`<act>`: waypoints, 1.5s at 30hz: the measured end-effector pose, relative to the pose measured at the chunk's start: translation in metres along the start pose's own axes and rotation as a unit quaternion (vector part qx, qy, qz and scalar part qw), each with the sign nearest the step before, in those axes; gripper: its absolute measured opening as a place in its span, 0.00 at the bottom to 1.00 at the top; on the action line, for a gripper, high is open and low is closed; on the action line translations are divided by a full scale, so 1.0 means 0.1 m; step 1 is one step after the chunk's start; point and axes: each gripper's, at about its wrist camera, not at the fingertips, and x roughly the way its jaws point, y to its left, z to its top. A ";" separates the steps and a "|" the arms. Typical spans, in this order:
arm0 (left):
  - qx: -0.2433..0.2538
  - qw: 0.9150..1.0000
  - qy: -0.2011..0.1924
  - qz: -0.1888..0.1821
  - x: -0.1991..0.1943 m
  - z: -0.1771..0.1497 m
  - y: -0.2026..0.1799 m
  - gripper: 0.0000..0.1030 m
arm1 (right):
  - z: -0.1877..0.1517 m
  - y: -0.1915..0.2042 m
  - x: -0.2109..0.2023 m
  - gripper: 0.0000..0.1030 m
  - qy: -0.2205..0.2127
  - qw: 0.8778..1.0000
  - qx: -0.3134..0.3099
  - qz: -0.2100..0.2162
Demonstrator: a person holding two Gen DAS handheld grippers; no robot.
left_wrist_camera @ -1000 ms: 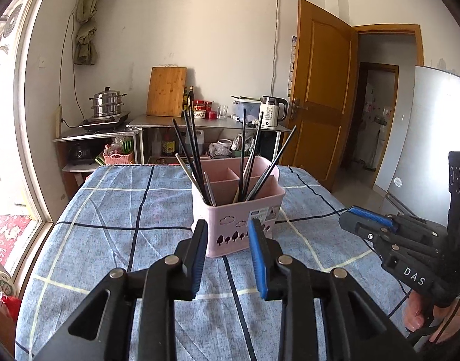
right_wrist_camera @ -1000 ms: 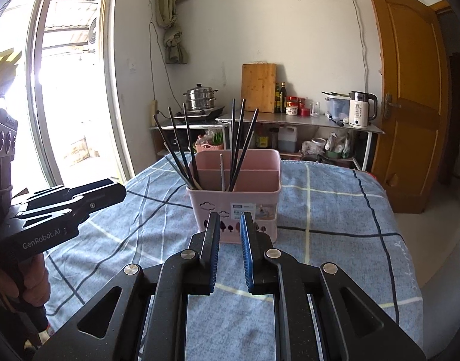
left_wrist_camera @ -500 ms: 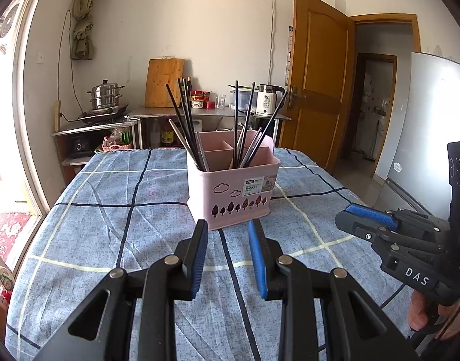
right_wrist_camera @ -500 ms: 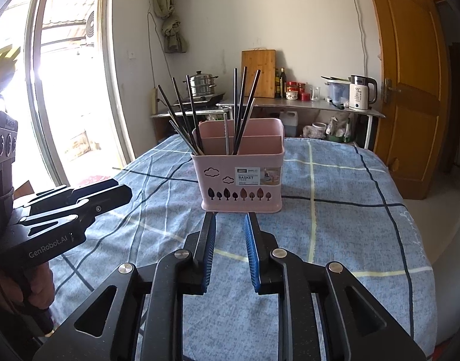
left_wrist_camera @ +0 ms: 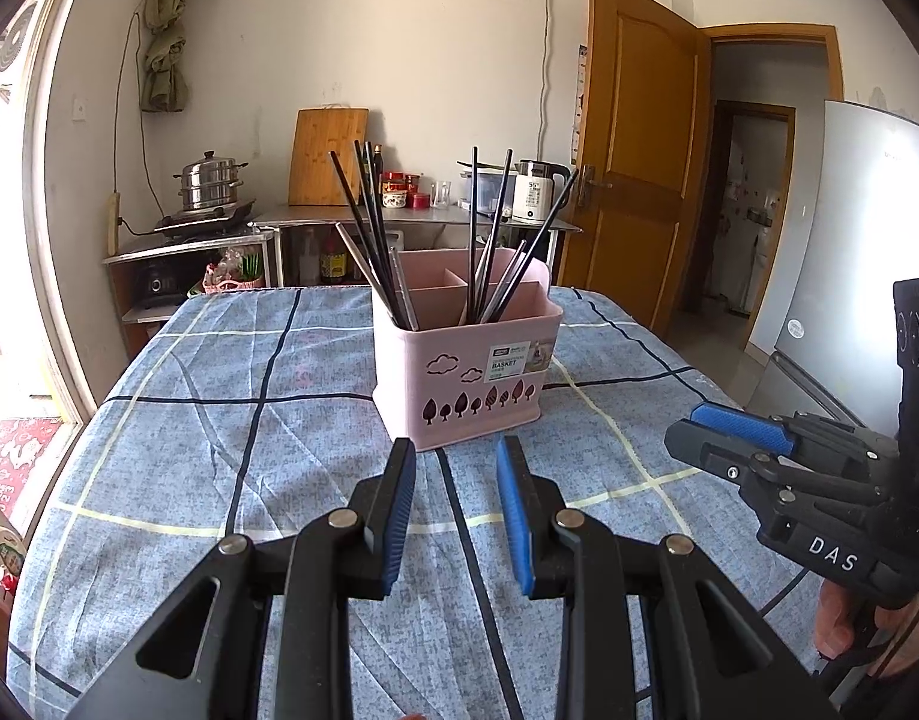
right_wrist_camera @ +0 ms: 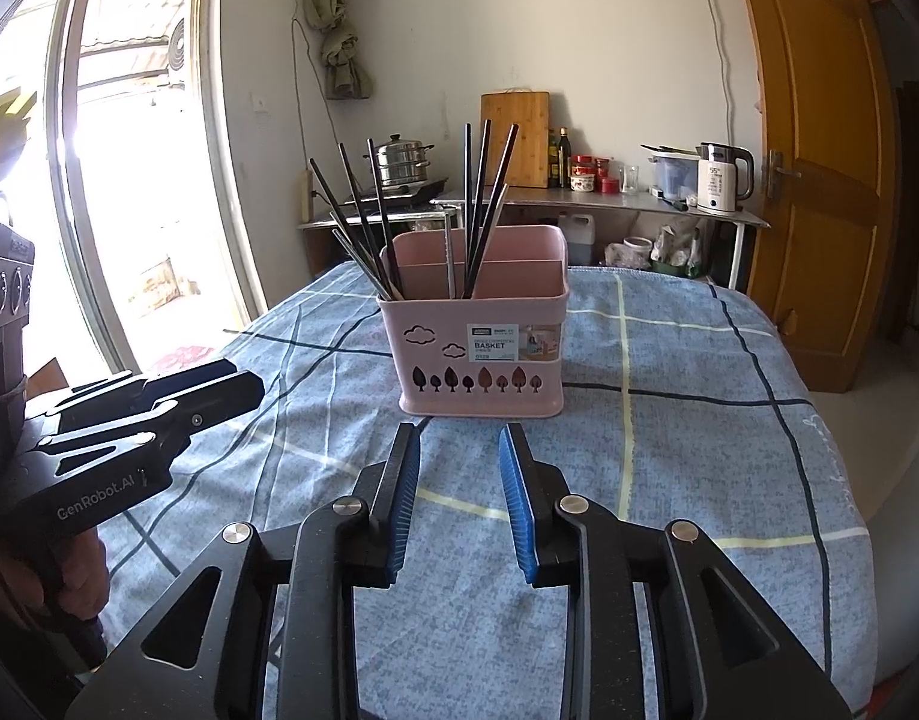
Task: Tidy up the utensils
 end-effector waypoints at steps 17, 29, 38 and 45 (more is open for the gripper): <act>0.004 1.000 0.001 -0.001 0.00 -0.02 -0.03 0.29 | -0.02 0.01 0.03 0.28 0.007 1.000 0.001 0.001; 0.004 1.000 0.001 0.001 0.00 -0.04 -0.04 0.29 | -0.05 0.01 0.04 0.28 0.010 1.000 0.000 0.000; 0.002 1.000 0.007 0.005 0.03 -0.08 -0.03 0.29 | -0.08 0.00 0.06 0.28 0.014 1.000 0.001 0.000; 0.000 1.000 0.010 0.010 0.05 -0.10 -0.03 0.29 | -0.09 0.00 0.07 0.28 0.018 1.000 0.001 -0.001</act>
